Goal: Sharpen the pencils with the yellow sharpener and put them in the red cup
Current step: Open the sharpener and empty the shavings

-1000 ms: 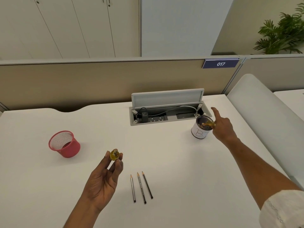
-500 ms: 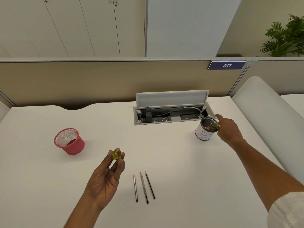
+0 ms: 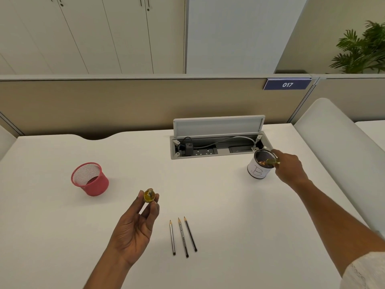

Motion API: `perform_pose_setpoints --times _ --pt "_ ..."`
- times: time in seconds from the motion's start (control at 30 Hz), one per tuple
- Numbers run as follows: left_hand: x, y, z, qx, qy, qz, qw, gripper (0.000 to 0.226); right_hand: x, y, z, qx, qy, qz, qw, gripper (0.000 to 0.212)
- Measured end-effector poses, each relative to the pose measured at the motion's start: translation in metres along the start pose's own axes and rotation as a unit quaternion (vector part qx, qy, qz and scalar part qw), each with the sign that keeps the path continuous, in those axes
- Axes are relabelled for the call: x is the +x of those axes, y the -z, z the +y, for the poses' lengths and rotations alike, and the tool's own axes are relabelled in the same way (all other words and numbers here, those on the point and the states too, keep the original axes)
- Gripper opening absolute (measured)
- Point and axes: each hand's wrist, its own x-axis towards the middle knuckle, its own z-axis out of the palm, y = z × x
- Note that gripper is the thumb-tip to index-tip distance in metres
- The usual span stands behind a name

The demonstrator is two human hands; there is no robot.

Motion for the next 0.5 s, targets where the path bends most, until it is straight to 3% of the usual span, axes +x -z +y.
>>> perform_pose_setpoints --times 0.17,0.33,0.43,0.5 --pt "-0.001 0.001 0.001 -0.002 -0.005 0.000 1.000 0.081 -0.002 0.001 0.000 0.006 -0.009 0.007 1.000 0.052" --pt "-0.002 0.004 0.001 -0.008 -0.015 0.008 1.000 0.082 -0.007 0.003 -0.003 0.019 -0.004 0.012 1.000 0.040" --pt "-0.003 0.001 0.000 -0.010 -0.016 0.010 1.000 0.080 -0.011 0.004 -0.006 0.077 -0.037 0.049 0.995 0.037" --pt "-0.005 -0.002 -0.001 -0.014 -0.018 0.012 1.000 0.078 -0.016 0.006 -0.010 0.177 -0.101 0.083 0.975 0.037"
